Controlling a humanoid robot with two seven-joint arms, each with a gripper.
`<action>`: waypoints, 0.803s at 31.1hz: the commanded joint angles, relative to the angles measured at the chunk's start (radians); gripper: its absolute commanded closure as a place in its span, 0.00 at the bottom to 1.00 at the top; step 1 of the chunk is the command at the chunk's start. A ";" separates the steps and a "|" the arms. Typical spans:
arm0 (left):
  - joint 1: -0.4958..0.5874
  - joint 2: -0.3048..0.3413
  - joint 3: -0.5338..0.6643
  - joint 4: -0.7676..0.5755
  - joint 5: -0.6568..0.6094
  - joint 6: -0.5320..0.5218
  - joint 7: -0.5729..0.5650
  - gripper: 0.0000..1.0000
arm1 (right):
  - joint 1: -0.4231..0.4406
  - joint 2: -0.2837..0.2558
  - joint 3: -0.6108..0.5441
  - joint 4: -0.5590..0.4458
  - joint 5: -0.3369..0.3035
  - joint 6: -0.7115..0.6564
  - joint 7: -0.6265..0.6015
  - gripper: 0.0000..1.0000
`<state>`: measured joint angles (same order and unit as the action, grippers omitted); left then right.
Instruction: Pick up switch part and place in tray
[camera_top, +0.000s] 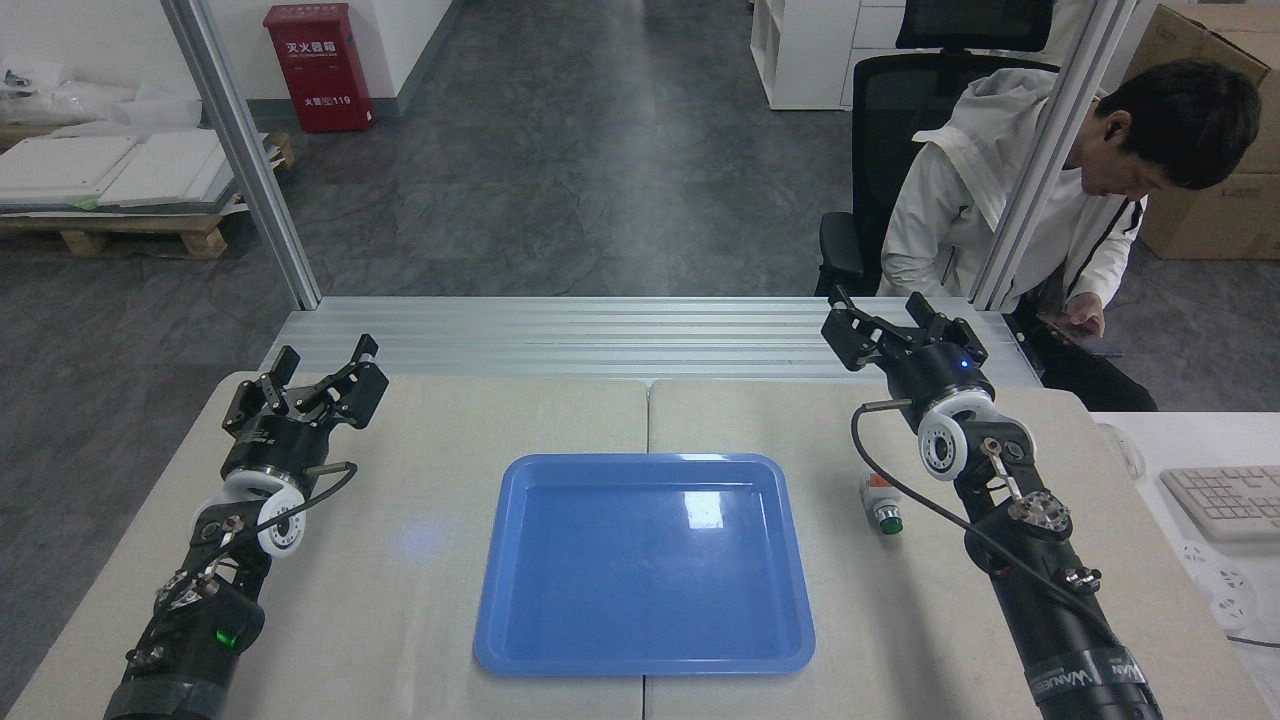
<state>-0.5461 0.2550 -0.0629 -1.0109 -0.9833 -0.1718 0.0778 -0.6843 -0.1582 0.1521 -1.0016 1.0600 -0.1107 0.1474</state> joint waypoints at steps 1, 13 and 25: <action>0.000 0.000 0.000 0.000 0.000 0.000 0.000 0.00 | 0.005 -0.003 0.000 0.000 0.000 -0.003 0.000 0.02; 0.000 0.000 0.000 0.000 0.000 0.000 0.000 0.00 | 0.006 -0.024 0.000 0.000 0.003 -0.001 0.000 0.02; 0.000 0.000 0.000 0.000 0.000 0.000 0.000 0.00 | 0.035 -0.055 0.003 0.000 0.020 0.010 0.026 0.02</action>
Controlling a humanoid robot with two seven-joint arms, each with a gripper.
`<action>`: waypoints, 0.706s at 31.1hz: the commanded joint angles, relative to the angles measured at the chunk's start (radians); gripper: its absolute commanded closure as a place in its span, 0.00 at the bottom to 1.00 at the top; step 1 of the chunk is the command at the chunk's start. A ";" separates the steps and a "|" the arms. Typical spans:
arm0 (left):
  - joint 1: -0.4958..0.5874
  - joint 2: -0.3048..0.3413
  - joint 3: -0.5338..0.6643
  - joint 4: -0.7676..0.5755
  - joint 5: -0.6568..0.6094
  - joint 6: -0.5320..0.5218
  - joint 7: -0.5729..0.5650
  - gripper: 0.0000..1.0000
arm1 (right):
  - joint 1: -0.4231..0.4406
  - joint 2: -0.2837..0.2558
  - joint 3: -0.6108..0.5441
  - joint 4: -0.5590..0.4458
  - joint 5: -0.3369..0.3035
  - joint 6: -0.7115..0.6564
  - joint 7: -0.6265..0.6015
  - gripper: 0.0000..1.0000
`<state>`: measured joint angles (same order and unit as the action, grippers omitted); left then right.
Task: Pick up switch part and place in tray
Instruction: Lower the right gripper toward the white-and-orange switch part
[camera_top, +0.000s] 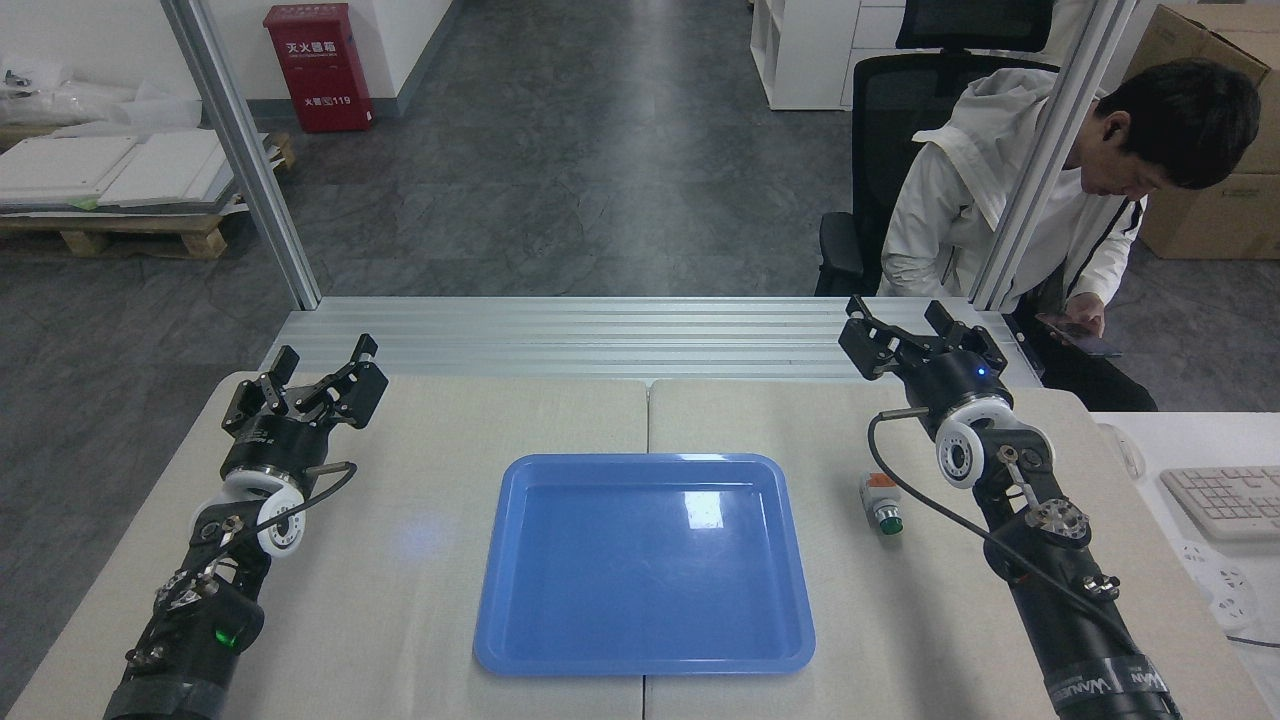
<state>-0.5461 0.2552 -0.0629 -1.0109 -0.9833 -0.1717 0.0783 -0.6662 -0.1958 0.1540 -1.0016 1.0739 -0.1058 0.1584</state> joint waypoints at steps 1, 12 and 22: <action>0.000 -0.001 0.000 0.000 0.000 0.000 0.000 0.00 | 0.022 -0.022 0.001 0.000 0.006 0.005 0.015 0.02; 0.000 -0.001 0.000 0.000 0.000 0.000 0.000 0.00 | 0.037 -0.109 0.085 0.003 0.055 0.009 -0.002 0.02; 0.000 -0.001 0.000 0.000 0.000 0.000 0.000 0.00 | 0.132 -0.077 0.096 0.050 0.052 0.021 0.006 0.02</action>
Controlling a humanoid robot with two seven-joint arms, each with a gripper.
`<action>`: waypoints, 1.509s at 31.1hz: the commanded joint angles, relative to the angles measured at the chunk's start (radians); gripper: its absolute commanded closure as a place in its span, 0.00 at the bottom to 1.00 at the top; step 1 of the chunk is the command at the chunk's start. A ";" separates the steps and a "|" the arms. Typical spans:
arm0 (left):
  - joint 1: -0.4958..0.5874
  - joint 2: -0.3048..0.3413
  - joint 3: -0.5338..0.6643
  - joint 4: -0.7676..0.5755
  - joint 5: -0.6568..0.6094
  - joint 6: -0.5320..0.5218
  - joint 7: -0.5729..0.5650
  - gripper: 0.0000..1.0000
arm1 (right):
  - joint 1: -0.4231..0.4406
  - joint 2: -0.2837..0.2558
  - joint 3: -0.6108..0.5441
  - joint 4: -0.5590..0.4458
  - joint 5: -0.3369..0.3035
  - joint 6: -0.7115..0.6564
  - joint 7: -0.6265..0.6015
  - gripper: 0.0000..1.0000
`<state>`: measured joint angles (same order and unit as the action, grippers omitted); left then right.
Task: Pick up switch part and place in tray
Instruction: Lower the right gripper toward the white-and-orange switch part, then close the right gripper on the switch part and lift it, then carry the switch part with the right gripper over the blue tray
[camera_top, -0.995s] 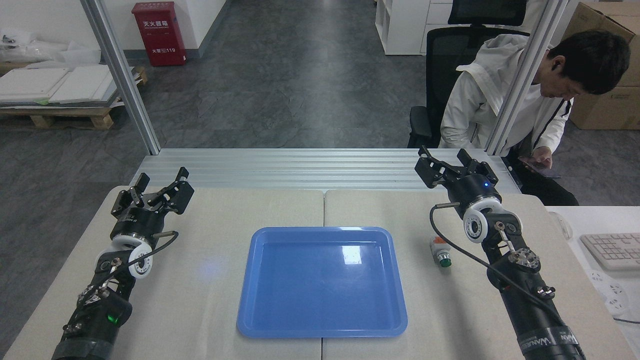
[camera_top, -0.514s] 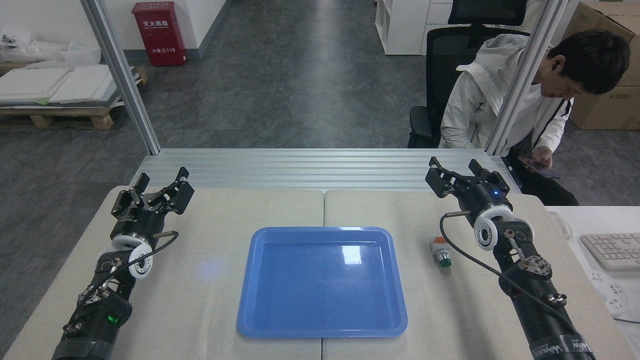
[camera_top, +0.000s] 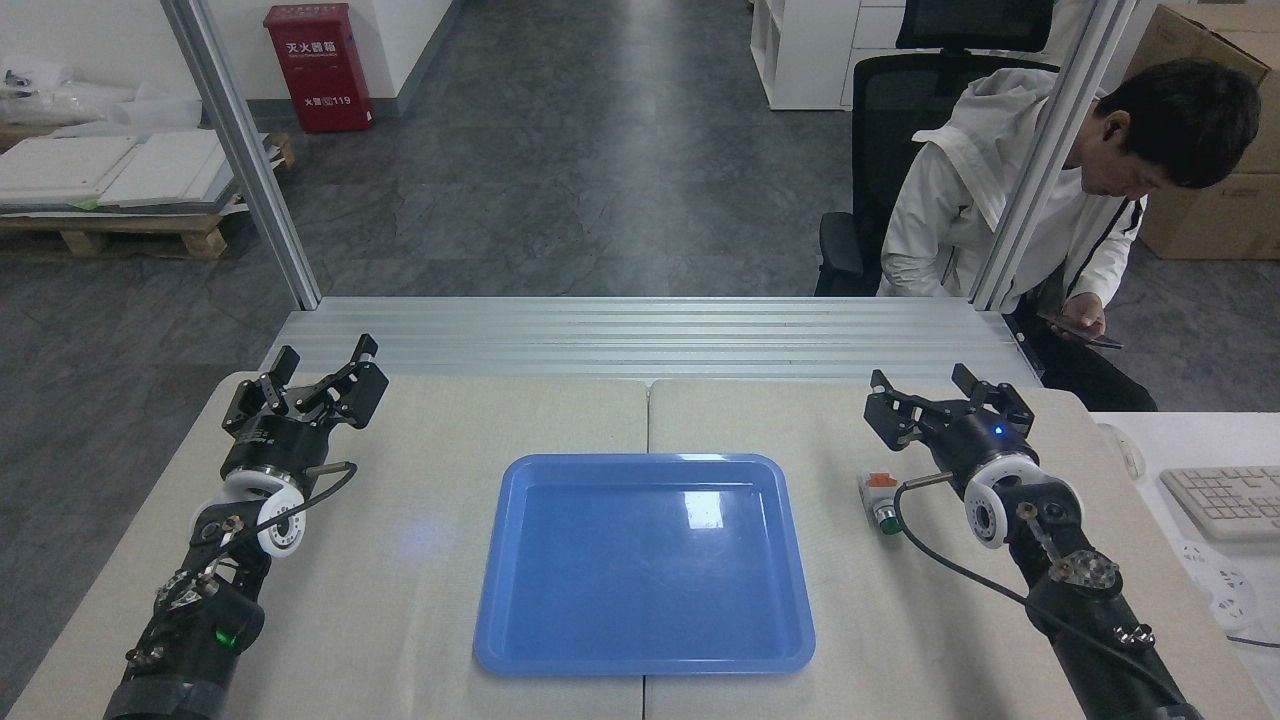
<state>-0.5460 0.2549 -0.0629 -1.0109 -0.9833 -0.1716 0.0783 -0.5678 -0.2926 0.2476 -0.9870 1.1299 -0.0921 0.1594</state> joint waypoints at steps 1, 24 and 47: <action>0.000 0.000 0.000 0.000 0.000 0.000 0.000 0.00 | 0.034 0.029 0.002 0.051 -0.004 0.011 0.006 0.02; 0.000 0.000 0.000 0.000 0.000 0.000 0.000 0.00 | 0.062 0.036 0.102 0.169 -0.007 0.006 0.022 0.02; 0.000 0.001 0.000 0.000 0.000 0.000 0.000 0.00 | 0.046 0.039 0.159 0.129 -0.009 0.135 0.005 0.84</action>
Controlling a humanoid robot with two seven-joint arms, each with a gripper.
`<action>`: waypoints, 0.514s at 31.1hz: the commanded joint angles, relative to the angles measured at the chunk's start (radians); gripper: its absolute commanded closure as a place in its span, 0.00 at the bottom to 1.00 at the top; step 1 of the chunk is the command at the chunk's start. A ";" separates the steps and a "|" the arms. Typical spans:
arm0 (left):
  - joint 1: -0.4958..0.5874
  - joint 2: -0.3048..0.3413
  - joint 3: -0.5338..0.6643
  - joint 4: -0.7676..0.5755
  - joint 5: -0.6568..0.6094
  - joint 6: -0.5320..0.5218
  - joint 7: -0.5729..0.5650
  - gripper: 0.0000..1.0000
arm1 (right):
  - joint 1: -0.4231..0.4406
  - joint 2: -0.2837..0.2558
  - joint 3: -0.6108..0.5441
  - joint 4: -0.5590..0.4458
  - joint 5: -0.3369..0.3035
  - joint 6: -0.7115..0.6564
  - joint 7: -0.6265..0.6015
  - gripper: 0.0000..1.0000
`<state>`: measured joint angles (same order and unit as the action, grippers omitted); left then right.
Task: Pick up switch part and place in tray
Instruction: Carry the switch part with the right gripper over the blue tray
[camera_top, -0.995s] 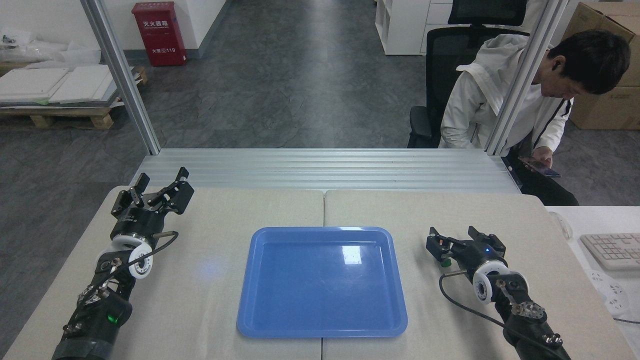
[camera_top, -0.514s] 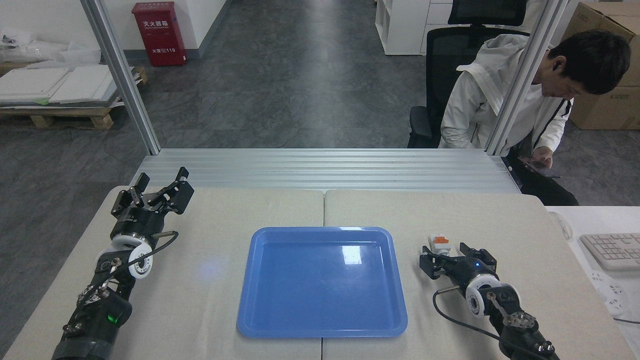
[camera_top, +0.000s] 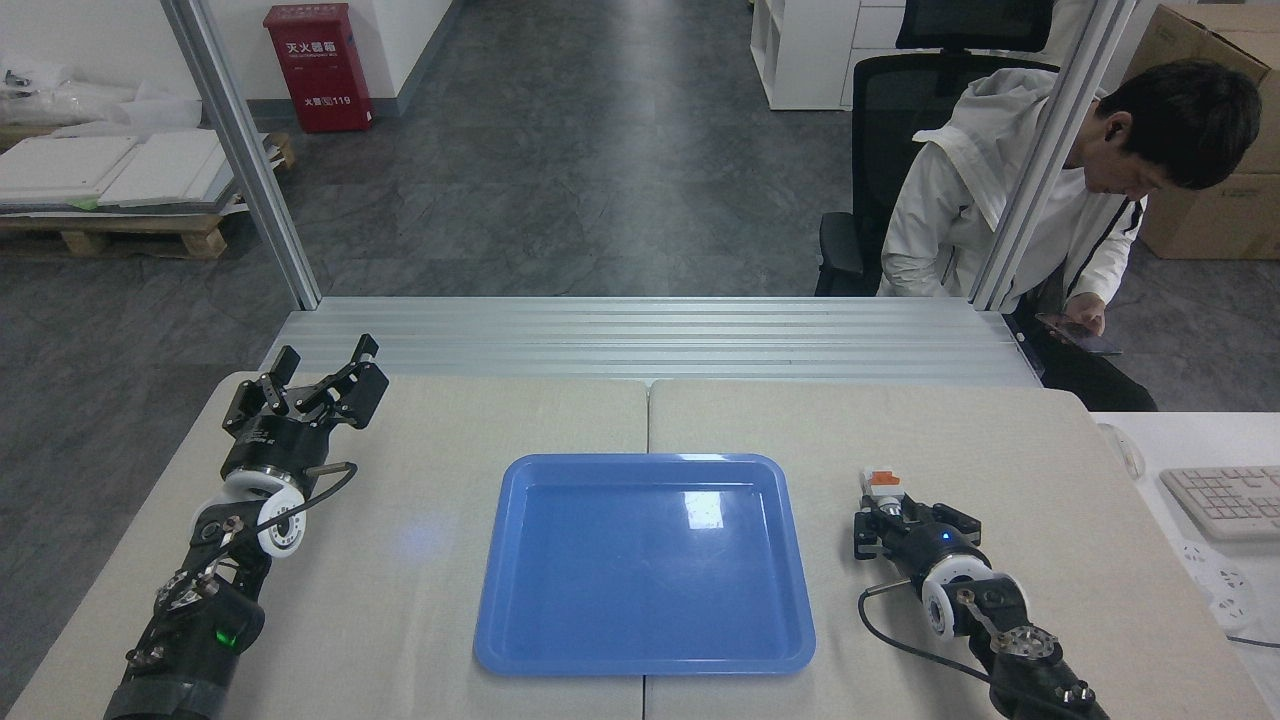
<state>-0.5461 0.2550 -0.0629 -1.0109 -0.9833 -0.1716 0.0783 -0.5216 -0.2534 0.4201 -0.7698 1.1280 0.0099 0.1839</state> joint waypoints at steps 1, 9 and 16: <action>0.000 0.000 0.000 0.000 0.000 0.000 0.000 0.00 | 0.002 0.002 -0.014 -0.139 -0.007 0.042 -0.026 0.84; 0.000 0.000 0.000 0.000 0.000 0.000 0.000 0.00 | 0.054 0.149 0.058 -0.594 0.025 0.160 0.138 0.85; 0.000 0.000 0.000 0.000 0.000 0.000 0.000 0.00 | 0.095 0.194 0.265 -0.628 0.180 0.402 0.367 0.84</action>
<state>-0.5461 0.2551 -0.0629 -1.0109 -0.9833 -0.1719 0.0783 -0.4530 -0.0809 0.5732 -1.3677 1.2309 0.2565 0.4127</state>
